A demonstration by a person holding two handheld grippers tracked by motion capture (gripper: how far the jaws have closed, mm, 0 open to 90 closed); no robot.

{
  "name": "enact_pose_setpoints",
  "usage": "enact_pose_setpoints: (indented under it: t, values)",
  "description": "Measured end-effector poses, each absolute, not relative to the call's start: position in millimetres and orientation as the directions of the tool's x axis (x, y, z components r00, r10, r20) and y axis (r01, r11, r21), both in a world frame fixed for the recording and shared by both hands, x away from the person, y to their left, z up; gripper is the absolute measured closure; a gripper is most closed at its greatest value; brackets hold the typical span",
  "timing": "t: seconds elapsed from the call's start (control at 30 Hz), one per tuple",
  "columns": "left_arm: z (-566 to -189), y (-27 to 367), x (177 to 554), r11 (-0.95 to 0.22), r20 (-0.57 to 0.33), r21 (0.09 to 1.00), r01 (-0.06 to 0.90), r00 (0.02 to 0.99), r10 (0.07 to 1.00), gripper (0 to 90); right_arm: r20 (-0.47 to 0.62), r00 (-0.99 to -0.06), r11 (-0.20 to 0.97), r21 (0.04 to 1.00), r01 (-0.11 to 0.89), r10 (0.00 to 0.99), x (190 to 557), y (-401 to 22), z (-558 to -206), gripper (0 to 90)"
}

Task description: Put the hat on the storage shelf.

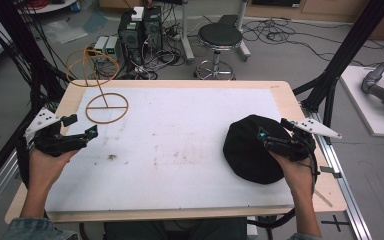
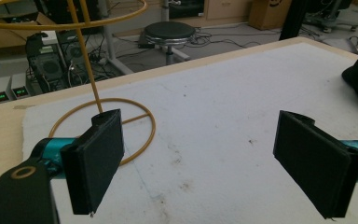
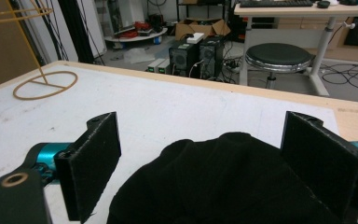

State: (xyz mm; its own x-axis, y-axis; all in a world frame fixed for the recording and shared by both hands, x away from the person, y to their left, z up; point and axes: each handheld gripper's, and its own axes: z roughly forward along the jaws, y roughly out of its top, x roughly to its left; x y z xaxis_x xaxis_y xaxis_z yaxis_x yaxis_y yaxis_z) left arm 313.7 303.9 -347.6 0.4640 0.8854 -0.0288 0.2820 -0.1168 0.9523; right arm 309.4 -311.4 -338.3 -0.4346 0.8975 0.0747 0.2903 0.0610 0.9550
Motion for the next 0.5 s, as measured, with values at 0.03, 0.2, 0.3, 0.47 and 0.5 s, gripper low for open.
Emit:
enact_pose_setpoints:
  t: [0.03,0.2,0.3,0.47,0.5]
  values:
    - [-347.9,303.6,313.7,-0.117,-0.030,0.951,0.286,0.463,0.886,16.5,0.072,-0.435,0.063,0.955,0.290,0.897,309.3,-311.7,-338.5,12.2]
    - [-347.6,304.6,313.0,-0.122,-0.024,0.951,0.285,0.460,0.887,16.6,0.077,-0.435,0.060,0.955,0.291,0.897,307.7,-312.4,-338.2,12.2]
    - [-347.1,305.1,312.8,-0.119,-0.025,0.952,0.282,0.459,0.888,16.5,0.070,-0.433,0.062,0.957,0.283,0.899,307.8,-312.3,-337.7,12.2]
    - [-347.3,304.7,313.6,-0.120,-0.025,0.952,0.283,0.459,0.888,16.7,0.065,-0.431,0.070,0.955,0.289,0.900,306.6,-311.7,-339.5,12.2]
    - [-346.9,304.4,313.9,-0.123,-0.021,0.952,0.279,0.462,0.886,17.0,0.065,-0.429,0.070,0.954,0.291,0.901,306.3,-311.8,-340.1,12.2]
